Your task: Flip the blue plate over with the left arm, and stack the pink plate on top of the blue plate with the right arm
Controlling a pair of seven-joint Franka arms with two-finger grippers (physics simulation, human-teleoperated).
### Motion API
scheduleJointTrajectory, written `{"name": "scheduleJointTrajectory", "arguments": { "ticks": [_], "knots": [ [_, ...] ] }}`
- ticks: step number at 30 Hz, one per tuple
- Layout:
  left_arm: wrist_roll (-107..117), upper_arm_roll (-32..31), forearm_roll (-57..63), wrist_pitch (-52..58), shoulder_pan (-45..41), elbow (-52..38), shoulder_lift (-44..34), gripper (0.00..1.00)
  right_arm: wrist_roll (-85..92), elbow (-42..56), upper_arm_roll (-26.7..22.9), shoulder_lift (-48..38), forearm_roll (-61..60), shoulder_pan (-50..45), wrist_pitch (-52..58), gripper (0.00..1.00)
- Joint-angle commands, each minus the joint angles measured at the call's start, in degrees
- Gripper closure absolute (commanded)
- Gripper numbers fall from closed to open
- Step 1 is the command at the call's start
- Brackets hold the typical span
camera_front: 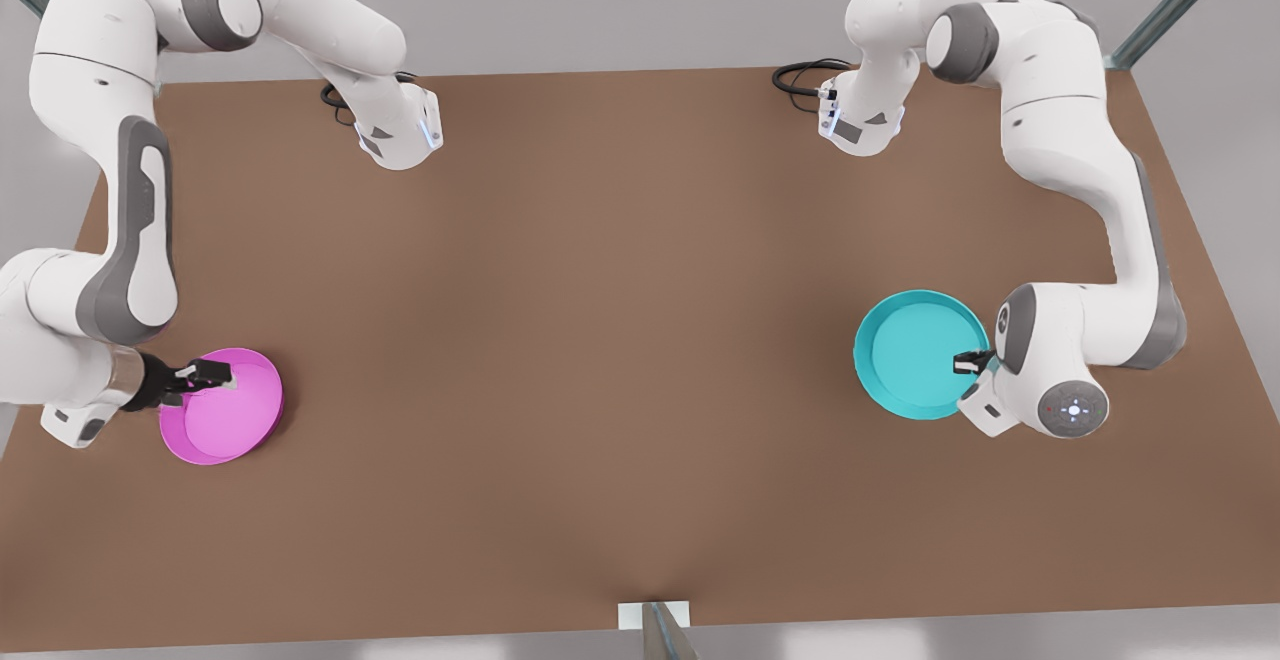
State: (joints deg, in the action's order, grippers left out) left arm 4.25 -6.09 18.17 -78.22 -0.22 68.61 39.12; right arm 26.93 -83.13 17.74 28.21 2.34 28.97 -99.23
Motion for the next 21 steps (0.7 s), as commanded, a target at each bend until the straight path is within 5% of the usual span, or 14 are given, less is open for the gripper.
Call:
{"name": "scheduleJointTrajectory", "arguments": {
  "ticks": [1, 9, 12, 19, 21],
  "knots": [
    [0.3, 0.0, 3.1, 0.3, -0.3, -0.1, 0.0, 0.79, 0.5, 0.0, 0.0, 0.0, -0.2, 0.0, 0.3, 0.0],
    [13.2, 0.0, 19.8, 7.8, -12.0, -0.2, 0.3, 0.79, 4.7, 2.8, -0.4, 10.3, -0.1, 14.4, -6.7, 0.0],
    [16.2, 0.0, 22.6, 10.0, -14.5, -0.1, 0.6, 0.79, 10.3, 11.9, -0.3, 19.9, -3.4, 14.3, -7.6, 0.0],
    [24.0, 0.0, 31.9, 17.4, -23.4, 0.1, 3.2, 0.79, 15.3, 14.7, -0.6, 23.2, -3.6, 13.7, -7.8, 0.0],
    [25.5, 0.0, 34.3, 19.2, -26.1, 0.2, 4.5, 0.79, 18.1, 19.6, -4.2, 26.5, -3.7, 12.9, -7.0, 0.0]
  ]
}}
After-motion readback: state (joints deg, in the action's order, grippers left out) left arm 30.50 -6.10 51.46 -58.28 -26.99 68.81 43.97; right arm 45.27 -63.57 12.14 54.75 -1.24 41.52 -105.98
